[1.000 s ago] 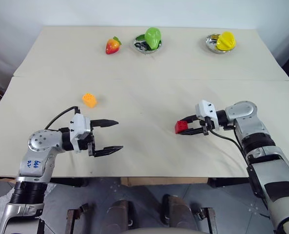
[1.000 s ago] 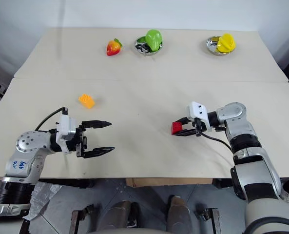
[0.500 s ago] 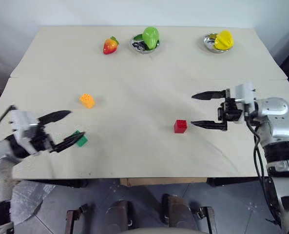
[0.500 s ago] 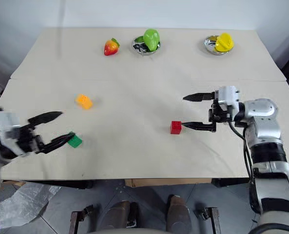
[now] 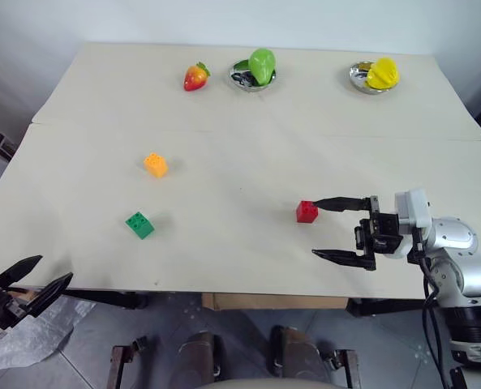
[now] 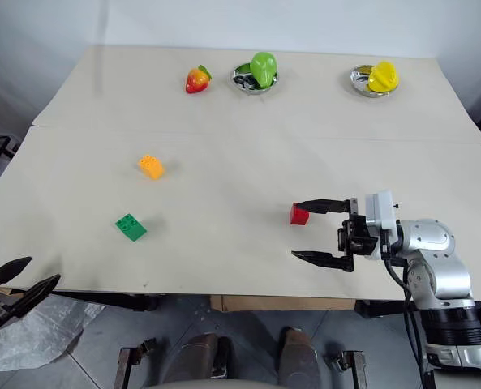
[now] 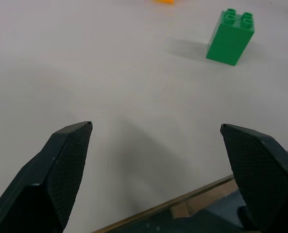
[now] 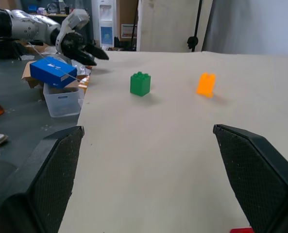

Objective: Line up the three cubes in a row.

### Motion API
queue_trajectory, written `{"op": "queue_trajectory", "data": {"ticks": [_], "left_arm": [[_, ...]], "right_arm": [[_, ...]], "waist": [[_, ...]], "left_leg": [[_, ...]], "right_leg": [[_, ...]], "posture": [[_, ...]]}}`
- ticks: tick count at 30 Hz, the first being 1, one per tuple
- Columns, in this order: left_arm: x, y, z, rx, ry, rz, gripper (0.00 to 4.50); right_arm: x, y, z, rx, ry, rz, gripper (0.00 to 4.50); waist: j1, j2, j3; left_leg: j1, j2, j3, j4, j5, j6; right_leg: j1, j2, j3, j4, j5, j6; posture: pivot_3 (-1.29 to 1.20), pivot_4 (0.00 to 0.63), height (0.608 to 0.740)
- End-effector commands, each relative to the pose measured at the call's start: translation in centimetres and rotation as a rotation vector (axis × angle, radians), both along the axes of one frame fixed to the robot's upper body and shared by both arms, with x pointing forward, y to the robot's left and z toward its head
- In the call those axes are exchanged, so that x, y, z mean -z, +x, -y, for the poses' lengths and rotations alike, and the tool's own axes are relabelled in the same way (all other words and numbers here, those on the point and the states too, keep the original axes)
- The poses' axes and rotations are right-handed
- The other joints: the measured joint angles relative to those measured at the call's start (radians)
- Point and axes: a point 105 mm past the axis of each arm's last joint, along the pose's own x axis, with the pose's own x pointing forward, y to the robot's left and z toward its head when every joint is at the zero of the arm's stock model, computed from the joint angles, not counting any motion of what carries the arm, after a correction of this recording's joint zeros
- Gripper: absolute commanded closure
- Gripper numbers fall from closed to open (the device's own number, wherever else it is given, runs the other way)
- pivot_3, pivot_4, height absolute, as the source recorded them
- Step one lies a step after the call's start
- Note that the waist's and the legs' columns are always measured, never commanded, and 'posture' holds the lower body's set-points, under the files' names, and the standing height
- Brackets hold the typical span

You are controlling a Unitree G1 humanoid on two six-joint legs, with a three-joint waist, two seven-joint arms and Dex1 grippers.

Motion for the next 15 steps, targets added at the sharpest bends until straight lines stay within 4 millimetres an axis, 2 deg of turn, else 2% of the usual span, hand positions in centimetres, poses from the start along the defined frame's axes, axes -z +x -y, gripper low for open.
{"op": "queue_trajectory", "data": {"ticks": [1,6,8,12,15], "left_arm": [[-2.0,1.8,2.7,0.124,0.047,0.078,0.00],[-2.7,5.4,7.4,0.260,0.080,0.145,0.00],[-2.6,6.2,8.0,0.264,0.066,0.151,0.00],[-0.9,7.8,10.0,0.291,0.033,0.106,0.00],[-0.9,8.8,10.4,0.258,0.014,0.122,0.61]], "right_arm": [[-0.8,-0.3,0.8,0.003,-0.013,0.038,0.02],[0.2,-0.8,2.1,0.008,-0.081,0.010,0.02],[0.3,-0.8,2.1,0.006,-0.082,0.003,0.02],[0.5,-0.8,1.6,0.005,-0.081,0.005,0.02],[0.6,-0.8,1.5,0.014,-0.080,0.010,0.00]], "waist": [[-0.001,0.000,0.000],[-0.004,0.000,0.000],[-0.005,0.000,0.000],[-0.015,0.000,0.000],[-0.012,0.000,0.000]], "left_leg": [[0.000,0.000,0.000,0.000,0.000,0.000],[0.000,0.000,0.000,0.000,0.001,0.005],[0.000,0.000,0.001,0.000,0.002,0.006],[0.001,0.001,0.007,0.000,0.002,0.006],[0.001,0.002,0.007,0.000,0.002,0.006]], "right_leg": [[0.000,0.000,0.000,0.001,0.000,0.000],[0.001,0.001,-0.001,0.002,0.000,0.000],[0.001,0.002,-0.002,0.002,0.000,0.000],[0.000,0.004,-0.002,0.002,0.000,0.000],[0.000,0.004,-0.002,0.002,0.000,0.000]], "posture": [[0.00,0.150,0.740],[0.00,0.150,0.740],[0.00,0.150,0.740],[0.00,0.150,0.740],[0.00,0.150,0.740]]}}
